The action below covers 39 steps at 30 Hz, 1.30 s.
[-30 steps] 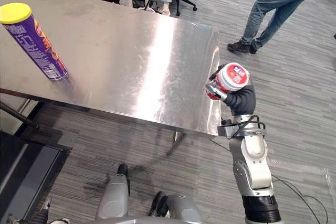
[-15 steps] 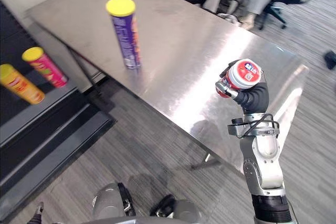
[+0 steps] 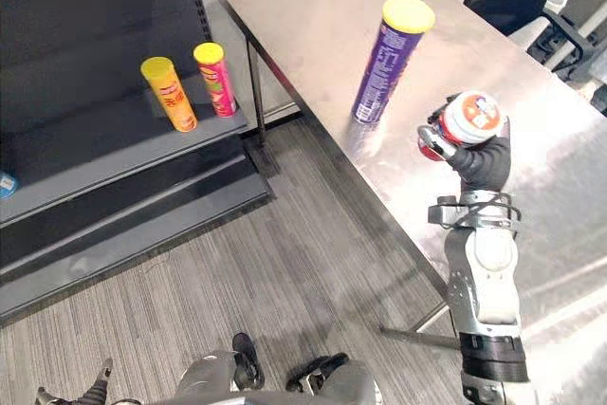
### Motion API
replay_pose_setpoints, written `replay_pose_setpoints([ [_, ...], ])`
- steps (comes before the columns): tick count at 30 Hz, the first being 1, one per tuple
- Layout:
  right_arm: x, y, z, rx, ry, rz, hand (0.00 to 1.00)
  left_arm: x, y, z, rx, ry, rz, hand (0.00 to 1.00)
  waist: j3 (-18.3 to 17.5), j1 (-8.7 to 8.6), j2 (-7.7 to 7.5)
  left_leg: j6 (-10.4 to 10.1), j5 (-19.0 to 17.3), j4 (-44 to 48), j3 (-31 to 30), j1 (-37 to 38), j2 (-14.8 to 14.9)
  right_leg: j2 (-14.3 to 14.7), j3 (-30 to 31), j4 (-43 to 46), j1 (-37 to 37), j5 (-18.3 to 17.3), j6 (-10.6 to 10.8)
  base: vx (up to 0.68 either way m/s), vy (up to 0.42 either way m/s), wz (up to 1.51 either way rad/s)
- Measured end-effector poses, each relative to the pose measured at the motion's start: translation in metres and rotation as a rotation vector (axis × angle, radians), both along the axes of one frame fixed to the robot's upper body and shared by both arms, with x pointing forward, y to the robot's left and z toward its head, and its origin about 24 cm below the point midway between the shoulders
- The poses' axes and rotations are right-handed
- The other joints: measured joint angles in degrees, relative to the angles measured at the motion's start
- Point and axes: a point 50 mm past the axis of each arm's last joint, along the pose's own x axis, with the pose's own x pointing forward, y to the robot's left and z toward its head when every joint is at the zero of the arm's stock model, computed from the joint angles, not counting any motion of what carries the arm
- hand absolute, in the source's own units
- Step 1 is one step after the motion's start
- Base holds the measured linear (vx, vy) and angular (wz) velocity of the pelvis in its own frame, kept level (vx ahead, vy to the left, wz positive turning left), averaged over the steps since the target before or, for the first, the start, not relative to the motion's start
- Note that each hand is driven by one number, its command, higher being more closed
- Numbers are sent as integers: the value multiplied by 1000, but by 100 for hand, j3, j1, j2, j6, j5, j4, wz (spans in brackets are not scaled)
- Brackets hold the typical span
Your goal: Put the gum and the chips on the shelf.
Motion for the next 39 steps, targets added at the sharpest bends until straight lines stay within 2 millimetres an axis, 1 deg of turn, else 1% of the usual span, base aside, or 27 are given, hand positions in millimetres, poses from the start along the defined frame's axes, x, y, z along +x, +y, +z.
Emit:
replay_pose_setpoints([
  [1,0,2,-2,-4,3,9,100,2,-1,1,1,-5,-15,0,1,54,1,-3,-41,-69,5,53,2,-21,125,108,-57,91,10,-35,91,-5],
  [3,1,8,-4,-12,2,48,100,4,-2,1,5,-10,-29,0,5,56,2,-23,-155,-187,5,88,10,-7,295,190,-160,156,97,-49,68,-6],
  [5,1,13,-5,-18,-9,82,100,8,1,4,10,-26,-38,0,120,72,-38,-21,-184,-221,14,82,27,21,401,195,-213,171,124,-81,24,-10],
  [6,0,16,-6,-19,-24,101,100,8,3,4,9,-27,-49,0,181,111,-57,-68,-231,-211,18,47,68,75,445,165,-258,183,143,-90,-6,-12],
  [7,-1,17,-5,-22,-31,109,100,8,4,4,10,-29,-54,0,213,126,-65,-81,-238,-208,20,32,91,106,445,138,-266,187,150,-93,-25,-15],
  [8,-1,19,-5,-40,-35,124,100,10,6,5,8,-34,-66,0,268,181,-64,-88,-233,-207,21,4,137,198,445,33,-272,186,150,-70,-30,-10],
  [9,-1,19,-5,-45,-35,130,100,11,6,5,5,-38,-75,0,284,200,-55,-78,-239,-207,21,-19,166,253,445,-22,-275,186,150,-79,-48,-6],
  [11,-1,23,-6,-64,-33,151,100,15,6,5,-29,-61,-121,0,355,218,-58,-129,-200,-205,31,-71,255,375,444,-115,-279,185,149,-51,-60,4],
  [14,0,28,-8,-79,-27,185,100,19,3,3,-81,-97,-177,0,366,250,-62,-131,-129,-210,29,-76,318,433,442,-102,-264,178,138,-5,-64,5],
  [16,0,30,-8,-92,-27,203,100,21,1,4,-89,-122,-201,0,368,252,-66,-165,-71,-213,28,-73,331,447,440,-100,-253,171,126,27,-48,3],
  [17,0,31,-8,-96,-26,213,100,22,1,5,-89,-134,-206,0,369,249,-68,-130,-45,-212,29,-64,329,446,440,-100,-241,165,117,37,-33,3],
  [20,1,38,-10,-115,-19,259,100,22,4,5,-104,-153,-187,0,369,243,-68,-119,-25,-209,13,5,309,430,435,-99,-149,165,116,52,-26,8],
  [23,4,43,-14,-126,1,292,100,22,4,5,-111,-153,-196,0,369,274,-68,-118,-25,-212,21,140,267,364,436,-35,-33,165,116,53,-16,9],
  [26,5,51,-19,-145,20,348,100,23,3,5,-121,-153,-205,0,369,335,-68,-122,-58,-206,24,172,229,294,441,28,-4,166,115,22,-22,6],
  [28,6,57,-22,-147,44,374,100,22,2,4,-129,-151,-210,0,369,362,-68,-106,-141,-104,18,189,225,249,445,74,45,166,115,0,0,0],
  [29,6,61,-24,-140,49,389,100,21,1,3,-145,-152,-210,0,372,396,-64,-97,-297,101,19,203,243,187,581,179,63,166,115,0,0,0],
  [30,6,65,-26,-136,50,406,100,20,-2,1,-168,-152,-218,0,391,398,-32,-77,-473,347,11,195,270,107,647,301,116,166,115,-1,32,1],
  [31,6,67,-26,-137,52,414,100,20,-4,0,-178,-151,-222,0,401,399,-16,-63,-556,472,3,173,276,75,683,344,144,165,116,-19,56,3],
  [32,6,70,-28,-146,55,431,100,19,-8,-1,-194,-147,-239,0,400,399,19,-12,-724,698,-14,142,285,16,775,419,152,165,117,-12,87,3],
  [33,6,71,-28,-150,57,434,100,19,-10,-2,-202,-144,-251,0,402,409,26,17,-818,823,-16,116,273,-33,821,460,152,165,116,-7,130,9],
  [34,6,73,-30,-142,60,436,100,19,-12,-2,-205,-142,-260,0,399,409,28,103,-904,932,-51,93,224,-95,886,497,154,167,117,23,156,20],
  [36,6,73,-30,-143,62,436,100,21,-13,-2,-205,-145,-272,0,396,404,30,198,-962,981,-183,61,101,-146,991,511,166,192,114,18,133,39],
  [37,6,74,-31,-144,66,440,100,22,-14,-2,-202,-140,-283,0,406,395,58,273,-1004,968,-376,53,-19,-77,1354,567,110,314,-80,3,158,81],
  [38,4,72,-36,-135,87,431,100,23,-16,-2,-201,-133,-303,0,393,342,153,350,-1023,952,-724,70,-107,132,2133,728,-83,634,-430,12,180,105],
  [39,2,70,-41,-125,105,417,100,25,-18,-2,-202,-129,-327,0,371,305,196,382,-1015,913,-923,80,-157,302,2658,773,-197,703,-411,37,116,158],
])
